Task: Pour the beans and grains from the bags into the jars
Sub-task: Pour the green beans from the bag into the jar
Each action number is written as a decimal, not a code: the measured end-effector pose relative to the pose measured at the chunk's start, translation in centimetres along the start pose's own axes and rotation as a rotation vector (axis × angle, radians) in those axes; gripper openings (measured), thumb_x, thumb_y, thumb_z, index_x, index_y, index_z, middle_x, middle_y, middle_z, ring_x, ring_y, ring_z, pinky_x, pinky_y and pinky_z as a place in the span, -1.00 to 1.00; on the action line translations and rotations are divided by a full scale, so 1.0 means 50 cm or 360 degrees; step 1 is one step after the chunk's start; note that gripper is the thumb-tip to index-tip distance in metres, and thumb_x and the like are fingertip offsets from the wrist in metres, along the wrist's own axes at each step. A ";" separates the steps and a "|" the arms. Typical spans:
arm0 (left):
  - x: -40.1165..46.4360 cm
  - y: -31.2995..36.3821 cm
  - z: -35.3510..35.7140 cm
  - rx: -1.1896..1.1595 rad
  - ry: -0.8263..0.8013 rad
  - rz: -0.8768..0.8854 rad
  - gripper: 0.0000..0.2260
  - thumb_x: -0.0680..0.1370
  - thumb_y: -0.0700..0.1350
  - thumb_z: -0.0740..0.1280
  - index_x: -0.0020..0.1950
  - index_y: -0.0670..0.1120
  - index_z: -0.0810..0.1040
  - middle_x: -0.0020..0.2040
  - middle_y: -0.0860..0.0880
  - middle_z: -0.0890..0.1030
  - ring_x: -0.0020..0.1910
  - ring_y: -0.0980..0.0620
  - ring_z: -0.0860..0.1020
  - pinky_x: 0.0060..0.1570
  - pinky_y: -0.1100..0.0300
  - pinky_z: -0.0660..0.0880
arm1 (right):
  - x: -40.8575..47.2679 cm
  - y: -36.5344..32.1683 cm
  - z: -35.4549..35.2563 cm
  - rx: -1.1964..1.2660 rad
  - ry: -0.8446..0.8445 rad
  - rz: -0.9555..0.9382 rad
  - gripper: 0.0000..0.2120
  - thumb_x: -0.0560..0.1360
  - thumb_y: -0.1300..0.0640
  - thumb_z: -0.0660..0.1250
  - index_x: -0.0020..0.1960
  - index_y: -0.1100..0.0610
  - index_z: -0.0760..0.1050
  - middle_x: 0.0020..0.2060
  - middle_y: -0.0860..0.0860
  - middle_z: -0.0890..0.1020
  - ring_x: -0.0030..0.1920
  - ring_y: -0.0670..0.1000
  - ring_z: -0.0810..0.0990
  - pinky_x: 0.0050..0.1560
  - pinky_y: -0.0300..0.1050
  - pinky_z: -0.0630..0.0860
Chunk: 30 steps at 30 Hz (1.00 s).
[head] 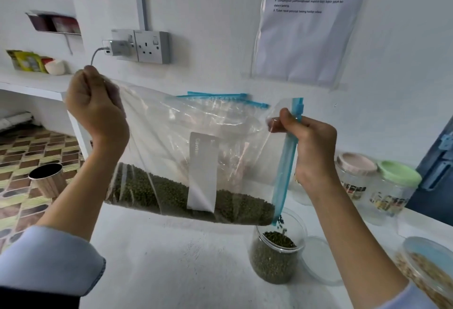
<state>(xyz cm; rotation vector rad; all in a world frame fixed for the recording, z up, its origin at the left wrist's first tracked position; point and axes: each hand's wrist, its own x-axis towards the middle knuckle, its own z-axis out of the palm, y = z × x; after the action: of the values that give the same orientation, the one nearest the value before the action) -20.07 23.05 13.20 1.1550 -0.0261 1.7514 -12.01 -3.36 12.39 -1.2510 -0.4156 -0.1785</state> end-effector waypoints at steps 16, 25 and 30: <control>0.003 0.010 -0.005 0.0120 -0.0164 0.0089 -0.67 0.61 -0.10 0.13 -0.36 -0.10 0.30 -0.57 -0.01 0.34 -0.65 0.07 0.25 -0.62 0.29 0.16 | -0.004 -0.007 -0.004 -0.0002 0.0049 0.0000 -0.80 0.47 0.19 0.41 -0.32 0.10 0.63 -0.40 -0.04 0.68 -0.26 -0.05 0.66 0.09 -0.27 0.47; -0.007 0.009 0.002 0.0059 -0.0073 0.0140 -0.66 0.60 -0.11 0.15 -0.37 -0.15 0.35 -0.59 0.08 0.35 -0.63 0.03 0.25 -0.59 0.30 0.19 | -0.007 -0.003 -0.001 0.0057 0.0099 0.0010 -0.79 0.48 0.21 0.40 -0.33 0.14 0.62 -0.43 -0.04 0.67 -0.31 -0.06 0.65 0.10 -0.20 0.48; -0.006 0.010 0.006 0.0033 -0.0035 0.0135 -0.69 0.59 -0.14 0.16 -0.36 -0.08 0.30 -0.48 -0.05 0.34 -0.57 -0.17 0.19 -0.59 0.27 0.20 | -0.006 0.000 -0.005 0.0077 0.0155 -0.0017 -0.79 0.49 0.20 0.39 -0.31 0.15 0.62 -0.42 -0.04 0.67 -0.31 -0.06 0.64 0.11 -0.19 0.52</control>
<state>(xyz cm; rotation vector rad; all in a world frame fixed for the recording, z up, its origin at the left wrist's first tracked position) -20.22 22.42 13.37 1.2035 -0.0710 1.8172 -12.21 -3.61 12.20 -1.1876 -0.3404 -0.2360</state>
